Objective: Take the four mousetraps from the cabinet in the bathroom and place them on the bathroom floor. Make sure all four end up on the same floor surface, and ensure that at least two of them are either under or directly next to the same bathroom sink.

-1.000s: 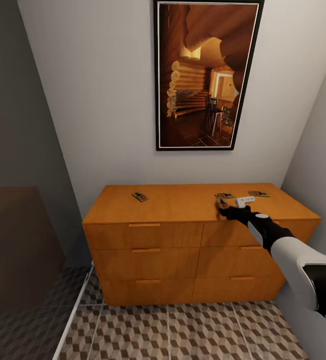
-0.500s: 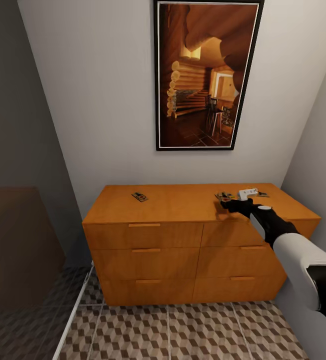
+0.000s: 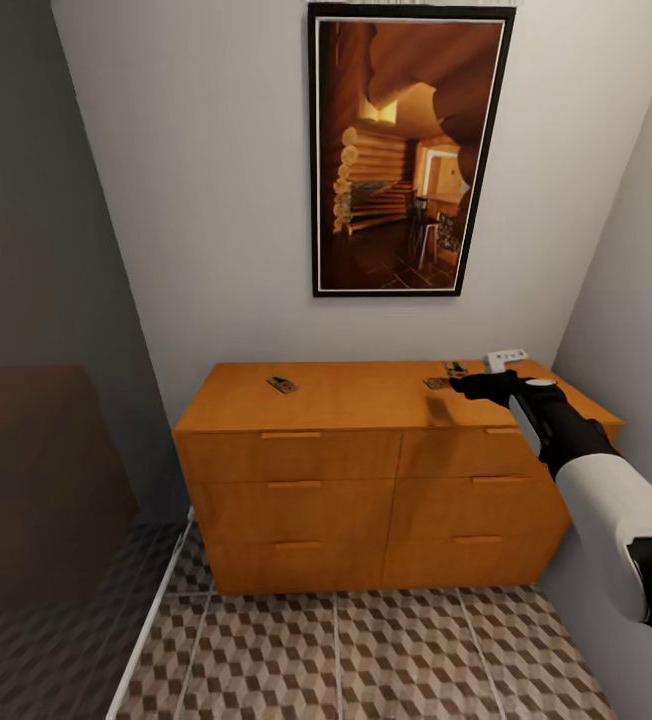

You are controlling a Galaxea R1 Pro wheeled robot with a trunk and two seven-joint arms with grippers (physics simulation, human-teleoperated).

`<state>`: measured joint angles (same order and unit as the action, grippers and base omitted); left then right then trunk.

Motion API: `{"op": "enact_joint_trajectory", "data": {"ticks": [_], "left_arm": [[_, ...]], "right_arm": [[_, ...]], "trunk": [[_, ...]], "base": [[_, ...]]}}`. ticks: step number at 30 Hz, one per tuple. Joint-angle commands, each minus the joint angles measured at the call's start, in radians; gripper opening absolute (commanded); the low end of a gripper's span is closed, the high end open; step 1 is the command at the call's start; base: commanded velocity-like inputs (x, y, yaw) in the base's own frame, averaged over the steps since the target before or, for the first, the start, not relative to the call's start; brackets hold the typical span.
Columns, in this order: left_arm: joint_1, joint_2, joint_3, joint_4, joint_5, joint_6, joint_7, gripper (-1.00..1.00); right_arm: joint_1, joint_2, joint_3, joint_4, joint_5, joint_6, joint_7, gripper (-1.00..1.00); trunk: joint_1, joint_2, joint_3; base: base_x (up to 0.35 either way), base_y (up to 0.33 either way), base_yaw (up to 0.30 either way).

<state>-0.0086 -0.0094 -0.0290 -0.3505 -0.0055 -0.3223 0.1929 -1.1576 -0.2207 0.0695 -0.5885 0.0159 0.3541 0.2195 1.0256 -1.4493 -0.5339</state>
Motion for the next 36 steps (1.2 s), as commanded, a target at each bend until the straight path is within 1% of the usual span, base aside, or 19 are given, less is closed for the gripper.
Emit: {"op": "enact_joint_trajectory", "data": {"ticks": [1,22,32,34,36], "left_arm": [[-0.001,0.0,-0.003,0.001,-0.001,-0.003,0.006,1.0],[-0.001,0.0,-0.003,0.001,-0.001,-0.003,0.007,1.0],[-0.001,0.0,-0.003,0.001,-0.001,-0.003,0.006,1.0],[-0.001,0.0,-0.003,0.001,-0.001,-0.003,0.006,1.0],[-0.001,0.0,-0.003,0.001,-0.001,-0.003,0.006,1.0]], "right_arm": [[-0.001,-0.001,0.004,-0.005,0.001,0.008,-0.004,-1.0],[-0.001,-0.001,0.007,0.004,0.0,0.013,-0.028,-1.0],[-0.001,0.001,0.008,0.042,-0.001,0.006,-0.029,-1.0],[-0.001,0.001,0.007,0.057,-0.001,0.004,-0.029,-1.0],[-0.001,0.001,0.008,0.086,-0.001,-0.014,-0.029,-1.0]], "trunk": [[-0.001,-0.001,-0.001],[-0.001,-0.001,-0.001],[-0.001,-0.001,-0.001],[-0.001,-0.001,-0.001],[-0.001,-0.001,-0.001]], "base": [[-0.316,0.0,0.0],[-0.322,0.0,0.0],[-0.323,0.0,0.0],[-0.314,0.0,0.0],[-0.224,0.0,0.0]]}}
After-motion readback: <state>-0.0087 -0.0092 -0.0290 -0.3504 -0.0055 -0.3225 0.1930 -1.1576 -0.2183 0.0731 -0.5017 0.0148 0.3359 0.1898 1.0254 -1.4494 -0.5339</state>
